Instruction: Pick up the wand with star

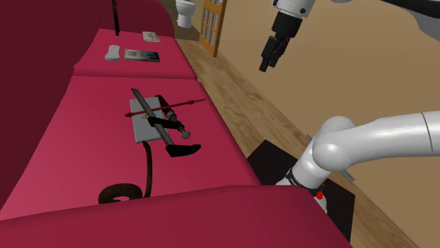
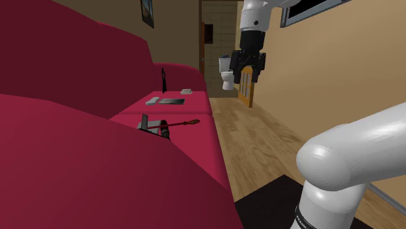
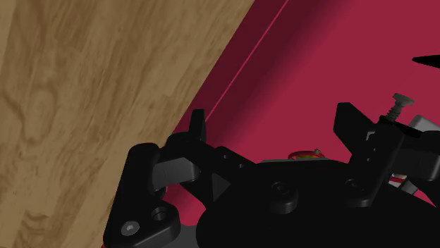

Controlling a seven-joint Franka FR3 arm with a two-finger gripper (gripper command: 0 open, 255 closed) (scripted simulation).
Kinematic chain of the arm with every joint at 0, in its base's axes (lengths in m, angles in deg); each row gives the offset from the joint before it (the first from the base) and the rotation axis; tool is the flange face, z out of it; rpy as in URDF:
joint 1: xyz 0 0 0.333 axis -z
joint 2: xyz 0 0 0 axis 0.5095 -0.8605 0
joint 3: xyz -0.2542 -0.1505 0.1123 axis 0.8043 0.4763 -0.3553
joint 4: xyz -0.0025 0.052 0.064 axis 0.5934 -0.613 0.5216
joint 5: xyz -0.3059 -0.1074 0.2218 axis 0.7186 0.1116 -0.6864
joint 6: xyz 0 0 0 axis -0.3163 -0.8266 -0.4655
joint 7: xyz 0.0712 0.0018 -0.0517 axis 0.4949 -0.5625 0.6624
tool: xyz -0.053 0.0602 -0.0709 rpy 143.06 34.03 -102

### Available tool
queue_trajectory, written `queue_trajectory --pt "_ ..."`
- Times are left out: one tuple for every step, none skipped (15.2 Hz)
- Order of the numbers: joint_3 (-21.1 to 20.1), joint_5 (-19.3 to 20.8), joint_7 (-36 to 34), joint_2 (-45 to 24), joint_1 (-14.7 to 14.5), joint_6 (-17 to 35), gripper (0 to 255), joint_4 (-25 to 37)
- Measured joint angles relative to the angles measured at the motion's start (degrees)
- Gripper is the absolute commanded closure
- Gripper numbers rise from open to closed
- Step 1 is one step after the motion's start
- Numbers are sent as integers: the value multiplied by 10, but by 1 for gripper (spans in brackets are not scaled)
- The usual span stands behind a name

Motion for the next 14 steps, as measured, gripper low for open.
queue_trajectory --pt "0 0 0 0 0 0 0 0" --pt "-2 -4 -2 -4 -2 8 0 -3" --pt "-3 -8 -3 -12 -3 21 0 -8" --pt "-5 -13 -4 -22 -5 38 0 -12" --pt "-8 -19 -7 -34 -8 57 0 -17" --pt "-9 -25 -8 -46 -10 76 0 -23" --pt "-13 -32 -11 -57 -14 93 0 -26" --pt "-16 -38 -12 -69 -16 112 0 -30" --pt "-16 -43 -10 -85 -18 133 0 -33" --pt "-21 -50 -14 -101 -22 155 0 -37" --pt "-24 -56 -15 -116 -25 170 0 -34" --pt "-27 -63 -16 -133 -29 192 0 -35" --pt "-29 -69 -16 -151 -31 212 0 -36" --pt "-31 -75 -16 -161 -35 227 0 -38"
